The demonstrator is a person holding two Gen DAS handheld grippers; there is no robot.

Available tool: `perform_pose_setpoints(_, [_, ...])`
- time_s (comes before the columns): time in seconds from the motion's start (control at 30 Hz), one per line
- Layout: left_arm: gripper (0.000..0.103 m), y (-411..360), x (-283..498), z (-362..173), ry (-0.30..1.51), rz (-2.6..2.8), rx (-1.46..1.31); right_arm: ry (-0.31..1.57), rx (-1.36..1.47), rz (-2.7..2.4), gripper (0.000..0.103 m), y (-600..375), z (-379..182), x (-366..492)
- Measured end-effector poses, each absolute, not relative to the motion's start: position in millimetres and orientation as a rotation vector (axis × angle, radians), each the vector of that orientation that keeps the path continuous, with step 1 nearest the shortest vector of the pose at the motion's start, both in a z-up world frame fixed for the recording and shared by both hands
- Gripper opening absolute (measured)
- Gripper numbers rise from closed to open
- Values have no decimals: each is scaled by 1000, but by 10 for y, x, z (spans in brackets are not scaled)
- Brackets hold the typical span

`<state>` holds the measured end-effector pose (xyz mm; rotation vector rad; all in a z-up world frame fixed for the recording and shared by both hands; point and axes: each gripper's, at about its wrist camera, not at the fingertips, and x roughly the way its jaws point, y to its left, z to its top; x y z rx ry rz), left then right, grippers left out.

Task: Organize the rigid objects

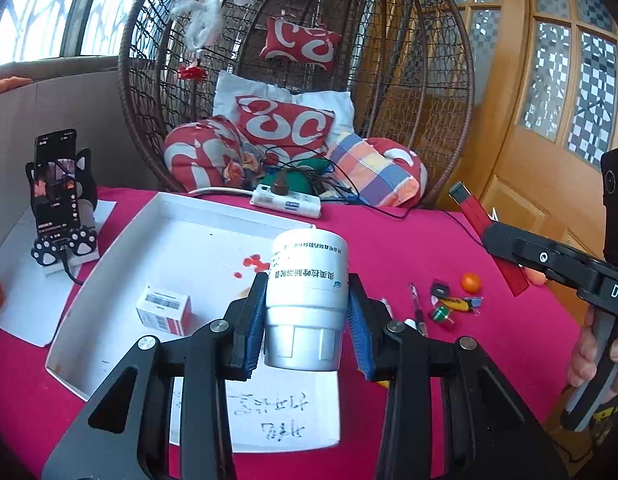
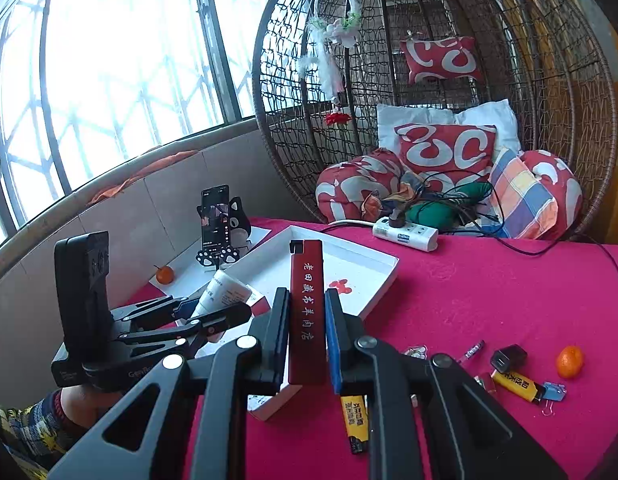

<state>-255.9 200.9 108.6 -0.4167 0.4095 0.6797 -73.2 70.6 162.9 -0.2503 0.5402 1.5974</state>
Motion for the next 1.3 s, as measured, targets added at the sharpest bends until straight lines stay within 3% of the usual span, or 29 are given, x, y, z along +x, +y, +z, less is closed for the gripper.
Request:
perform_pose_setpoints(0.47, [37, 2845, -2521, 829, 493, 806, -532, 695, -319, 1591, 16, 1517, 1369, -839])
perform_pose_setpoints(0.87, [37, 3231, -2420, 510, 545, 839, -614, 851, -345, 1466, 16, 2183, 797, -749])
perform_pose_setpoints(1.1, [37, 3304, -2446, 409, 548, 845, -658, 824, -362, 1454, 16, 2248, 710, -831])
perform_pose_setpoints(1.13, [39, 3309, -2455, 409, 544, 853, -666, 809, -367, 1454, 16, 2243, 724, -853])
perform_pose_setpoints(1.2, [67, 3301, -2481, 427, 530, 855, -680, 784, -371, 1451, 19, 2223, 754, -885])
perform_pose_setpoints(1.23, [90, 3282, -2505, 452, 514, 866, -677, 778, -368, 1450, 30, 2212, 768, -893])
perform_pose_setpoints(1.27, [98, 3251, -2544, 487, 495, 899, -662, 769, -361, 1448, 48, 2182, 785, -900])
perform_pose_setpoints(1.3, [103, 3215, -2596, 526, 474, 922, -651, 752, -345, 1445, 55, 2133, 815, -902])
